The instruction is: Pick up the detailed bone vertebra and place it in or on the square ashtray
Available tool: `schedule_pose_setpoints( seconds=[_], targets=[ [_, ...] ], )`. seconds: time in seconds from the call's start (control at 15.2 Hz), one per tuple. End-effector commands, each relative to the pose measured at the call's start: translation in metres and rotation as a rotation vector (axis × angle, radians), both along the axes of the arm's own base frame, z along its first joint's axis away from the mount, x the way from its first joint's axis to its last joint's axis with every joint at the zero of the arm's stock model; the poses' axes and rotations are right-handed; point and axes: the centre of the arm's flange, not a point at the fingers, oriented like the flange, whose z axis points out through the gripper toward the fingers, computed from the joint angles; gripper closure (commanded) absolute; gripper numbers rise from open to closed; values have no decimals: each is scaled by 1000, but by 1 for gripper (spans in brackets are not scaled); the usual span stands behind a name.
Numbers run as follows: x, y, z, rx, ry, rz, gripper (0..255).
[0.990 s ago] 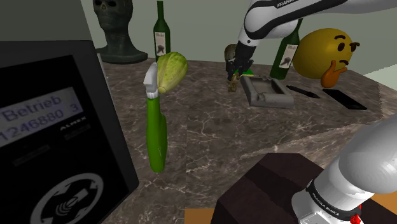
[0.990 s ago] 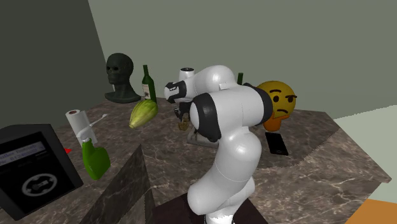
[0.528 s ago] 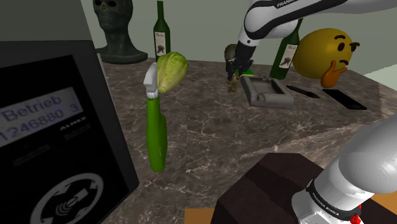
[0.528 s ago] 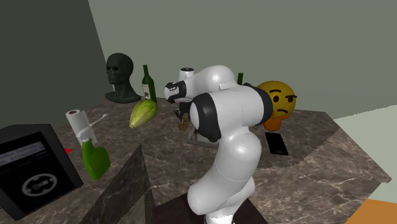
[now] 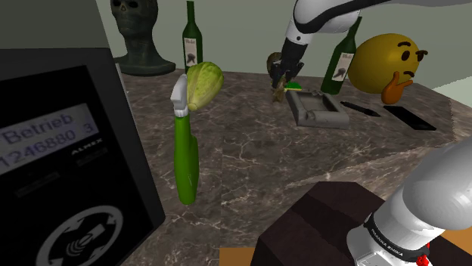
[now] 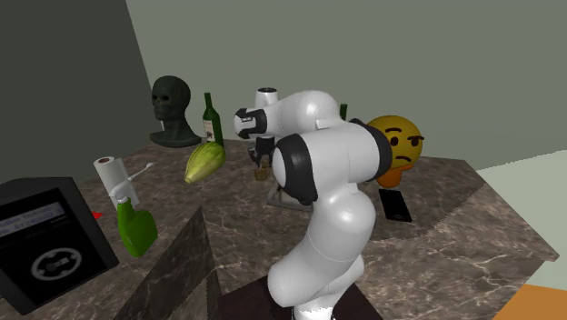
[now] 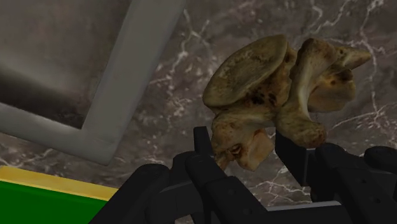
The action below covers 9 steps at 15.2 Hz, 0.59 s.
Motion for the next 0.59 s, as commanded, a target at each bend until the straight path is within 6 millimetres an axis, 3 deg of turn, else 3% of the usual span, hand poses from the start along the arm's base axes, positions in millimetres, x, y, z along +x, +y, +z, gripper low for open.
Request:
schedule_pose_setpoints(
  seconds=[0.0,0.53],
  targets=[
    [0,1,10,0,0,0,255],
    [0,1,53,0,0,0,255]
  ],
)
